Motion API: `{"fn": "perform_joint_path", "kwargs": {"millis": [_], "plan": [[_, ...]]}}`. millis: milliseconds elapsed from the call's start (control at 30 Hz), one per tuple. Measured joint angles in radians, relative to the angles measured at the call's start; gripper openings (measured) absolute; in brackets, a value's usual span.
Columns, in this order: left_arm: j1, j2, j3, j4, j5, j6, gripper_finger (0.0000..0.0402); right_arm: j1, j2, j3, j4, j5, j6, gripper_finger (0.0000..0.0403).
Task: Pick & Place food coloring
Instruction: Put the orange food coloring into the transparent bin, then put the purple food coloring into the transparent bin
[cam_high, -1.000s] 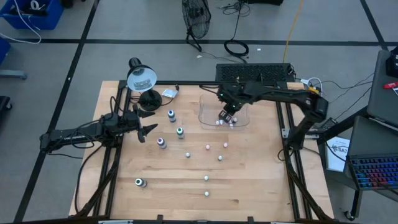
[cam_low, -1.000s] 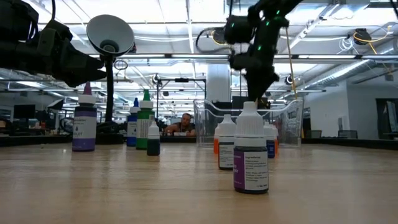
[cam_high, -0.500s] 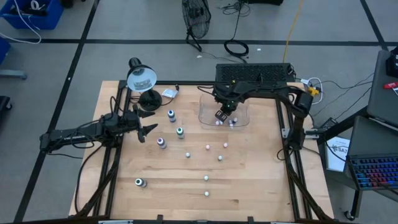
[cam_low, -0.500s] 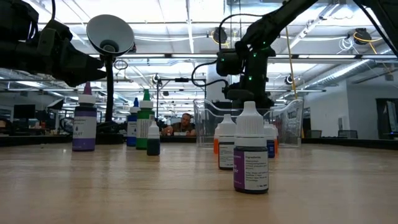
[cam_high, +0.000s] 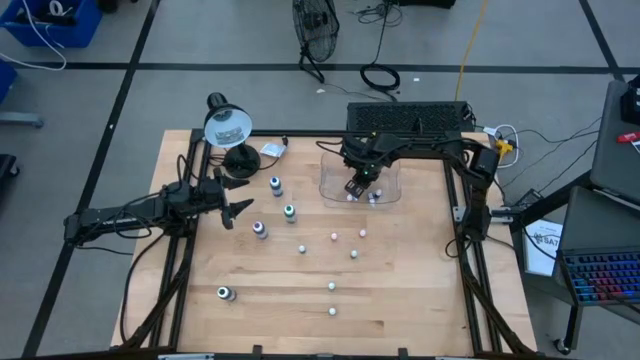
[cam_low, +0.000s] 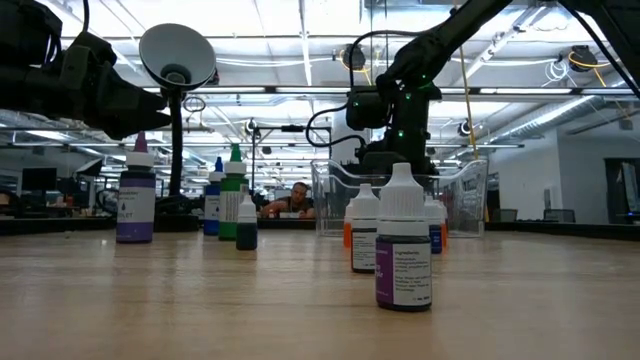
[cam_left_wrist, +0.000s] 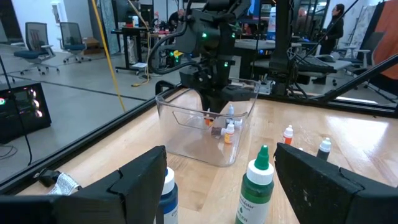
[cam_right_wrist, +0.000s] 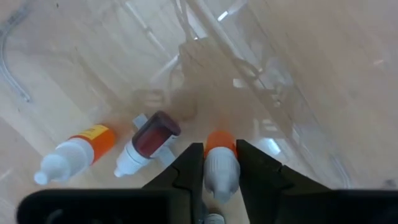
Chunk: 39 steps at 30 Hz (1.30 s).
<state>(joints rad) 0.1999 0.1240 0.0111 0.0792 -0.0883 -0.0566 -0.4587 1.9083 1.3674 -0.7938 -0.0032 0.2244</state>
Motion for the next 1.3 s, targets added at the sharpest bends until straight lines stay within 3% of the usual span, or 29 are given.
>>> {"fn": "perform_joint_path", "kwargs": {"millis": [233, 500, 767, 900, 1000, 1300], "plan": [[0.0, 0.0, 0.0, 0.0, 0.0, 0.0, 0.0296, 0.001, 0.0, 0.0, 0.008, 0.001, 0.006, 0.0124], [0.0, 0.0, 0.0, 0.0, 0.0, 0.0, 0.0296, 0.0, -0.047, -0.001, 0.016, 0.003, 0.001, 0.0115], [0.0, 0.0, 0.0, 0.0, 0.0, 0.0, 0.0296, 0.047, -0.243, -0.001, -0.011, 0.0, -0.001, 0.01], [0.0, 0.0, 0.0, 0.0, 0.0, 0.0, 0.0296, 0.185, -0.351, -0.001, -0.03, -0.024, 0.004, 0.0093], [0.0, 0.0, 0.0, 0.0, 0.0, 0.0, 0.0296, 0.339, -0.393, -0.001, 0.009, 0.022, 0.026, 0.0086], [0.0, 0.0, 0.0, 0.0, 0.0, 0.0, 0.0296, 0.839, -0.322, -0.001, 0.328, 0.16, 0.025, 0.0057]]}}
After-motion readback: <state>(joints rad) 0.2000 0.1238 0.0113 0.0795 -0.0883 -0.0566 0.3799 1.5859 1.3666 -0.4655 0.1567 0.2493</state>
